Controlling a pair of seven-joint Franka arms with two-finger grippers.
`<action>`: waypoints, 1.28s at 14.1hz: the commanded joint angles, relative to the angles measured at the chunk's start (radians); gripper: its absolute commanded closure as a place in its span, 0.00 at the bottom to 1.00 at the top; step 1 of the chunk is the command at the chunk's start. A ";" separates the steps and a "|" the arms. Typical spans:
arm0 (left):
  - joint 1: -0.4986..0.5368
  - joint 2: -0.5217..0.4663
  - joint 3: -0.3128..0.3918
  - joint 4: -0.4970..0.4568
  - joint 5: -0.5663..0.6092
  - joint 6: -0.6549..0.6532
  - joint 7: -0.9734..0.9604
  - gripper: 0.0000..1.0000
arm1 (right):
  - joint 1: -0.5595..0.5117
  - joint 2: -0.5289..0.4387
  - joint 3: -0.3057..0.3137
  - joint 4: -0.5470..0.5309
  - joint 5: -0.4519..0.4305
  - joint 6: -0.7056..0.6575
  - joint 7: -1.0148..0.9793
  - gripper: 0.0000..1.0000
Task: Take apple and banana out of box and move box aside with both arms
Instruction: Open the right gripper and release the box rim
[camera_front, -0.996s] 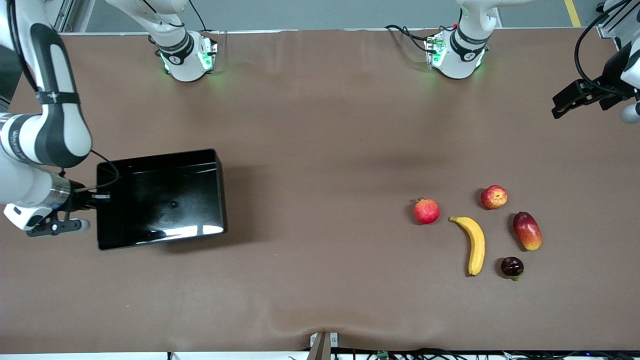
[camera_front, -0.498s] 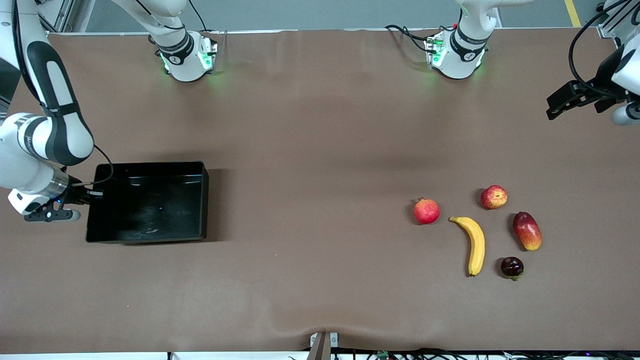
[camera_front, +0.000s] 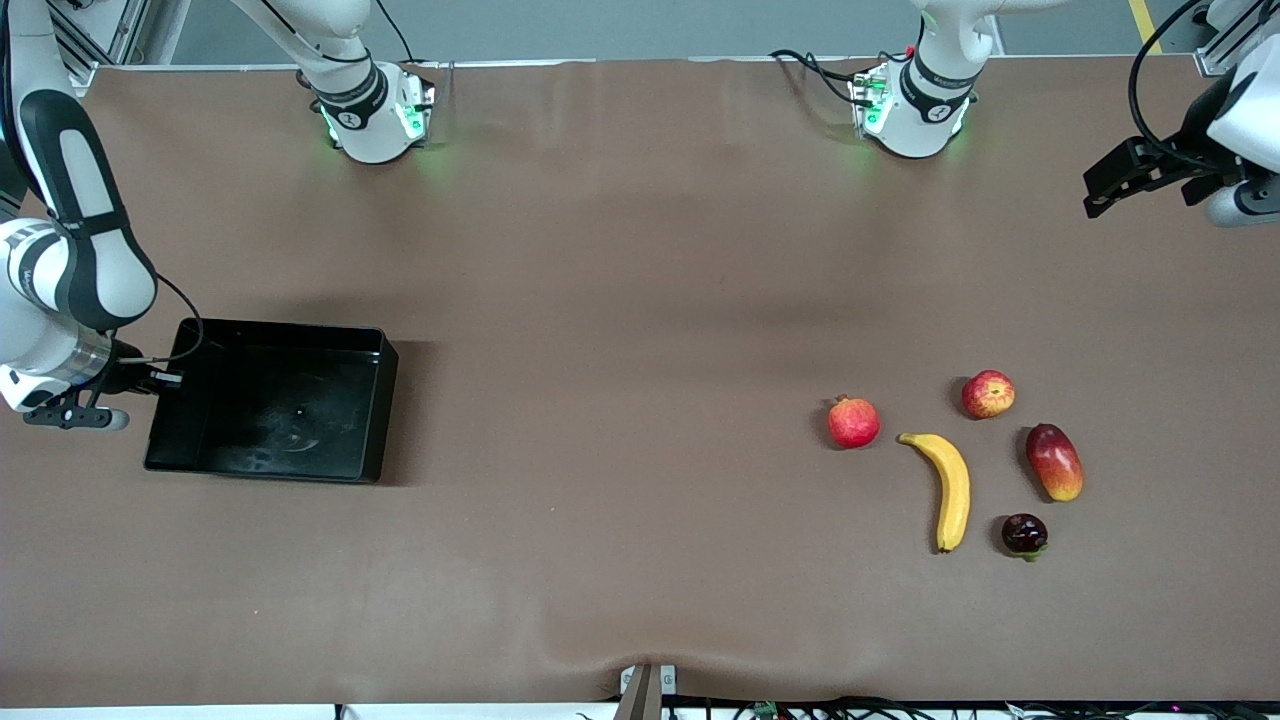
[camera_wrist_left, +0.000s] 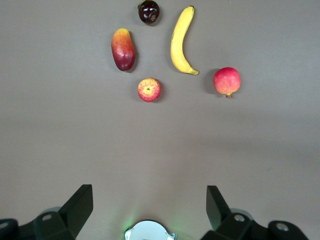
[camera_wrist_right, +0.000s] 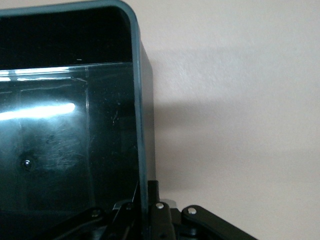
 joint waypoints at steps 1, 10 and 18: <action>0.005 0.000 -0.009 -0.008 -0.007 -0.014 0.015 0.00 | -0.026 0.004 0.022 0.010 0.027 0.001 -0.039 0.65; 0.017 0.006 0.003 -0.012 -0.017 0.026 0.018 0.00 | 0.136 -0.050 0.022 0.255 0.009 -0.333 0.056 0.00; 0.031 0.003 0.010 0.006 -0.017 0.023 0.018 0.00 | 0.328 -0.318 0.027 0.248 -0.033 -0.598 0.349 0.00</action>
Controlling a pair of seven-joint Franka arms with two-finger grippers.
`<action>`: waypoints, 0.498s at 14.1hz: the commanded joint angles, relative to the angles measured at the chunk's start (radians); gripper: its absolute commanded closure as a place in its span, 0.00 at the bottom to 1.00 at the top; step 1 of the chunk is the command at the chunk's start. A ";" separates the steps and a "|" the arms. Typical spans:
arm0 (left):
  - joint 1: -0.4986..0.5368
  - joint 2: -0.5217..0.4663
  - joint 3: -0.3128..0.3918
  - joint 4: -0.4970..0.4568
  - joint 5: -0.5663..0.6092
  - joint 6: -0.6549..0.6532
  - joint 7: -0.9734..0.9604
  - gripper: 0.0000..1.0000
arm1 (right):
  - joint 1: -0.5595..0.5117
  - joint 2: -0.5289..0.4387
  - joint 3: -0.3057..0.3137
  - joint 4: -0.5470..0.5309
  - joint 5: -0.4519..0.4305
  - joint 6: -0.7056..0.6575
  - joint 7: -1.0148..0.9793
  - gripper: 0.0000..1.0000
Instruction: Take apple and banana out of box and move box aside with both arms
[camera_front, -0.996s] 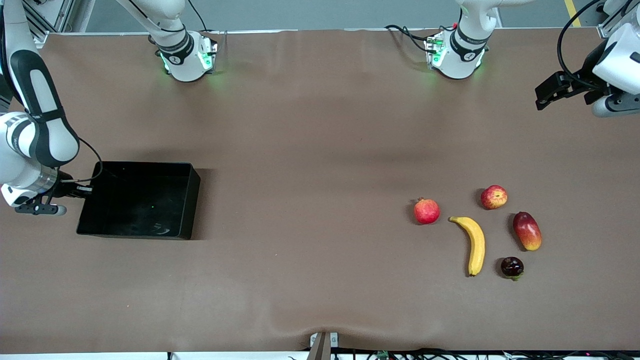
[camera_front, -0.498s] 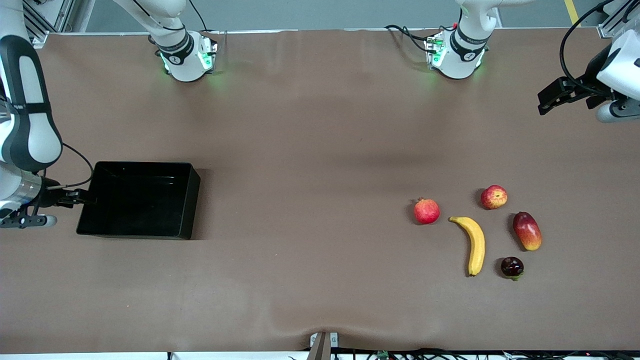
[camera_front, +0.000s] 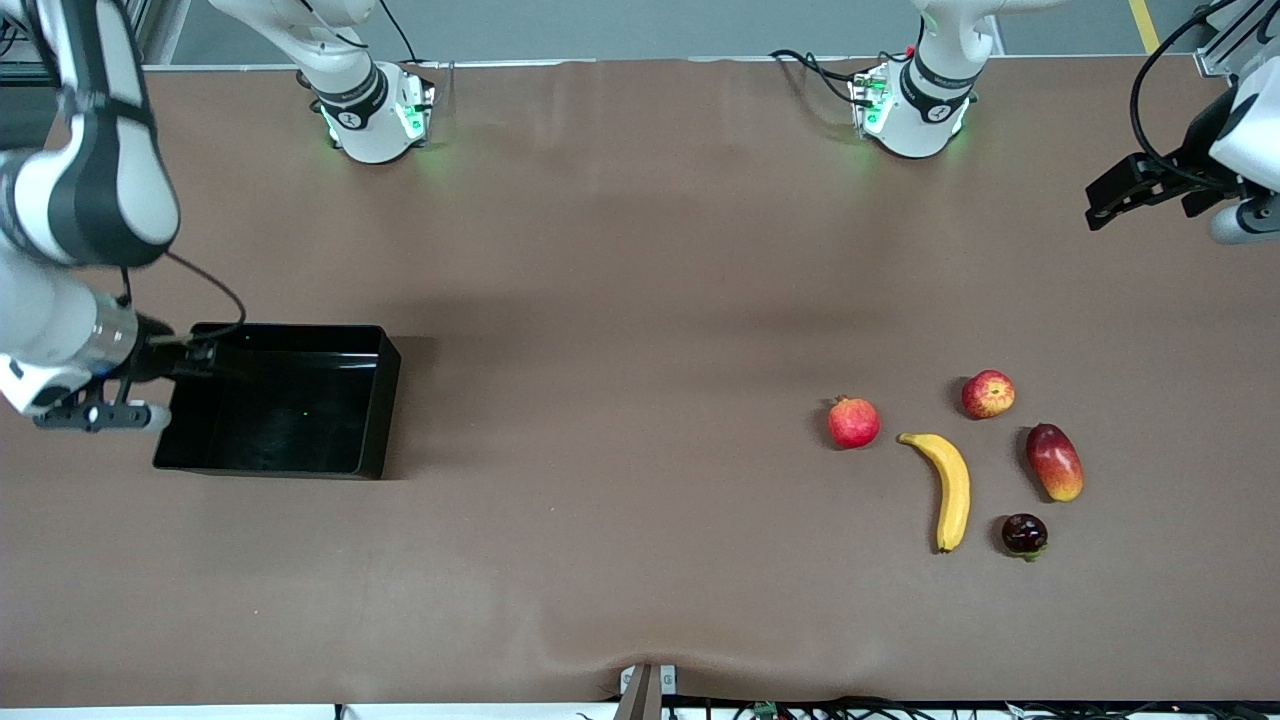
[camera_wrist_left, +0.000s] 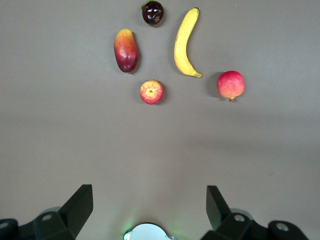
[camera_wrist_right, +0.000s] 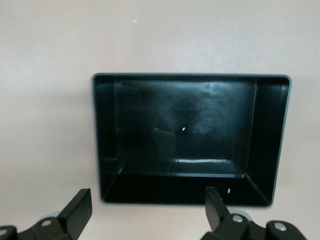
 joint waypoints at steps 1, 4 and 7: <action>0.011 -0.010 0.001 0.009 -0.017 0.001 0.018 0.00 | -0.006 -0.095 -0.007 -0.027 -0.009 -0.042 0.017 0.00; 0.013 -0.009 0.001 0.013 -0.016 0.001 0.017 0.00 | -0.004 -0.144 -0.013 -0.018 -0.006 -0.085 0.019 0.00; 0.011 -0.007 0.001 0.016 -0.011 0.001 0.015 0.00 | 0.045 -0.207 -0.088 -0.015 0.002 -0.151 0.018 0.00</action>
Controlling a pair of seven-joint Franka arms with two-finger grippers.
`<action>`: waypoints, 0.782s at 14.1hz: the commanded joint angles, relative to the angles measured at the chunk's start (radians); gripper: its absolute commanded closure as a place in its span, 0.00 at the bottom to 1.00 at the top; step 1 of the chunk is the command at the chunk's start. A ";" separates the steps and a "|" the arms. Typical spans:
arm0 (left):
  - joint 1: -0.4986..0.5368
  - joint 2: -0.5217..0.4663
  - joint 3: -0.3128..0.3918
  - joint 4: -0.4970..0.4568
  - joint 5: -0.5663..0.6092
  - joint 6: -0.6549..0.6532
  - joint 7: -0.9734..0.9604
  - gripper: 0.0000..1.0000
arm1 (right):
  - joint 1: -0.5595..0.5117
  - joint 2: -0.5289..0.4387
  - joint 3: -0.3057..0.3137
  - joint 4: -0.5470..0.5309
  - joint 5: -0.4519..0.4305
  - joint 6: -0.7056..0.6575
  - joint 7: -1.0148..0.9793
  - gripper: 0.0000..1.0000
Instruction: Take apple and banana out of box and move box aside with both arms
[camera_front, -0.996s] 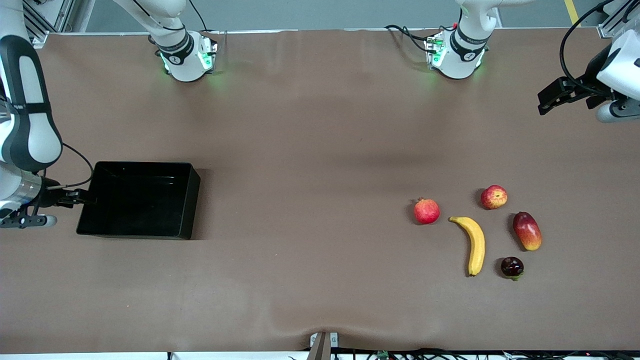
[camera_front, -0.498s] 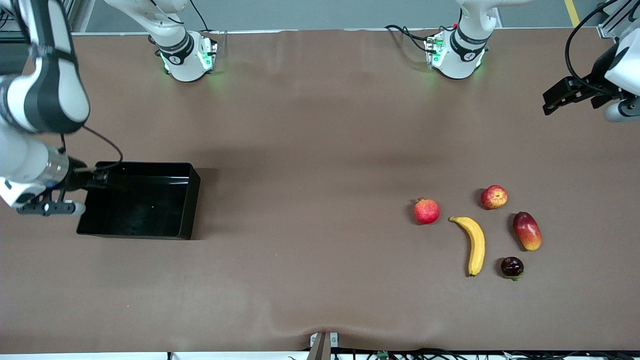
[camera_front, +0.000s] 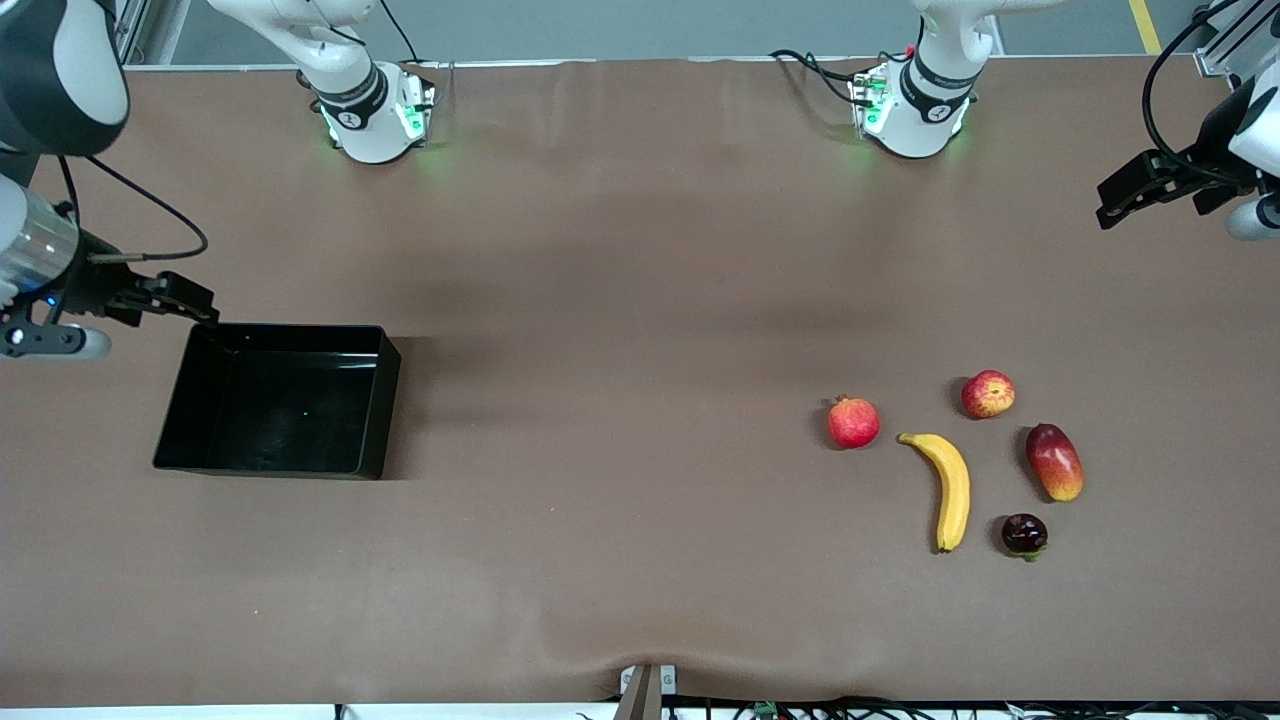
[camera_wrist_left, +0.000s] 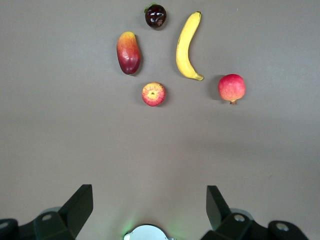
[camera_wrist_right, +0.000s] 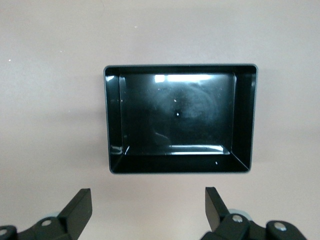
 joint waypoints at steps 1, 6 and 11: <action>0.007 -0.006 0.000 0.020 -0.010 0.001 0.015 0.00 | 0.061 -0.090 -0.087 -0.017 0.003 -0.070 0.012 0.00; 0.005 -0.006 0.002 0.040 -0.004 0.001 0.014 0.00 | 0.064 -0.109 -0.099 0.049 0.006 -0.164 0.014 0.00; 0.009 -0.007 0.002 0.038 -0.002 -0.004 0.014 0.00 | 0.085 -0.064 -0.124 0.136 0.024 -0.178 -0.003 0.00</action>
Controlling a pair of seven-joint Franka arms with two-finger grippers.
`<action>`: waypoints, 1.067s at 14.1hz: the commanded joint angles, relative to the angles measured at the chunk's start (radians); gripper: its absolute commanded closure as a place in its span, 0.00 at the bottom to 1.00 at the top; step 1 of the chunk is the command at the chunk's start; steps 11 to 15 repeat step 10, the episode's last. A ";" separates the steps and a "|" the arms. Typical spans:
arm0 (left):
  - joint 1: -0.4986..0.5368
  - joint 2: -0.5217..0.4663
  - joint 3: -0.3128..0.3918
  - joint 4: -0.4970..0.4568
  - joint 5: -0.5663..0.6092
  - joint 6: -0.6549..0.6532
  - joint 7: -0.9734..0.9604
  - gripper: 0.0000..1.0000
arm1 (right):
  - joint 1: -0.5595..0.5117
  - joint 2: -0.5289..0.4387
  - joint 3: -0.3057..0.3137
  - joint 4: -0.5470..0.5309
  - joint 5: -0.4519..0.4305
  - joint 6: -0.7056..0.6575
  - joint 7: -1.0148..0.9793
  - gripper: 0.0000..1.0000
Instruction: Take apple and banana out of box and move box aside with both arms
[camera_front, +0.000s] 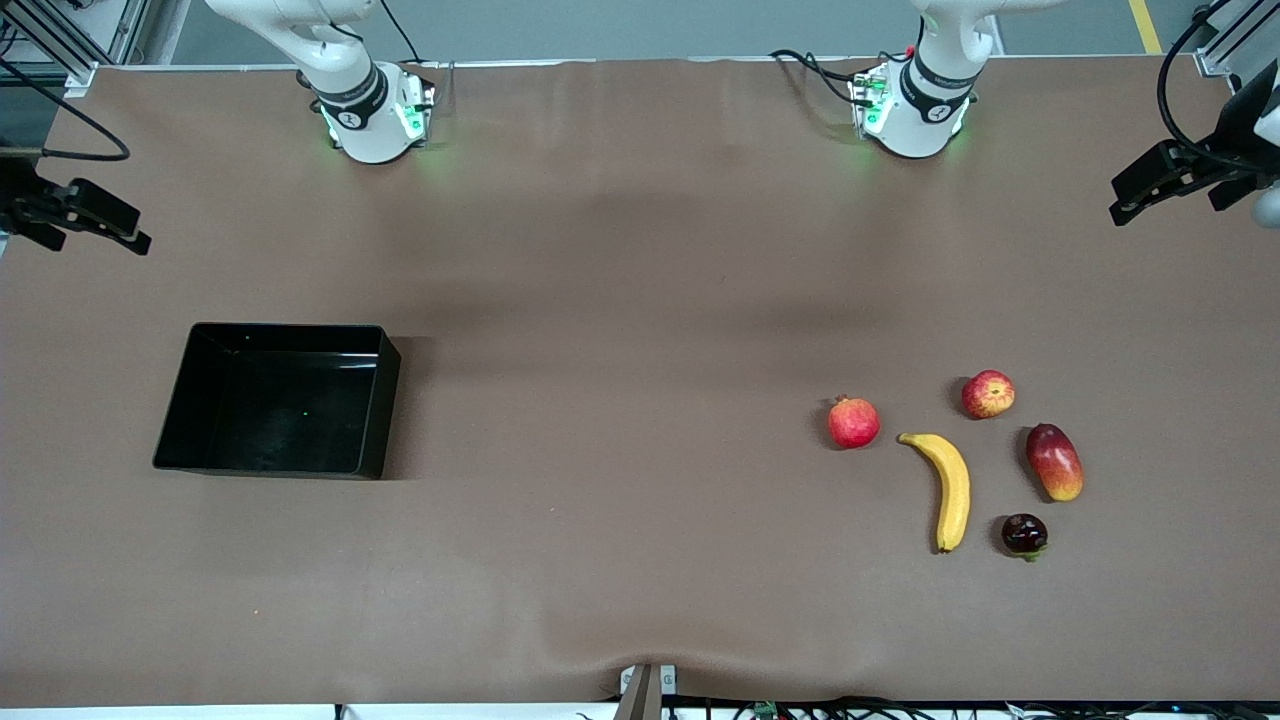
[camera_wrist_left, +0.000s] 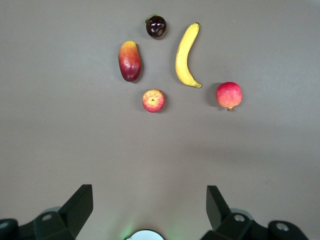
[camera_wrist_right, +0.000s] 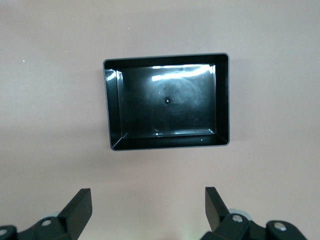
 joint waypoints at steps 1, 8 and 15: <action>0.008 -0.007 -0.001 0.008 -0.002 -0.005 0.014 0.00 | 0.013 0.047 -0.034 0.057 0.054 -0.045 -0.003 0.00; 0.008 -0.005 -0.002 0.007 -0.011 -0.011 0.014 0.00 | 0.008 0.052 -0.039 0.046 0.041 -0.077 -0.083 0.00; 0.007 -0.007 -0.004 0.007 -0.013 -0.014 0.012 0.00 | 0.002 0.052 -0.039 0.046 0.007 -0.080 -0.090 0.00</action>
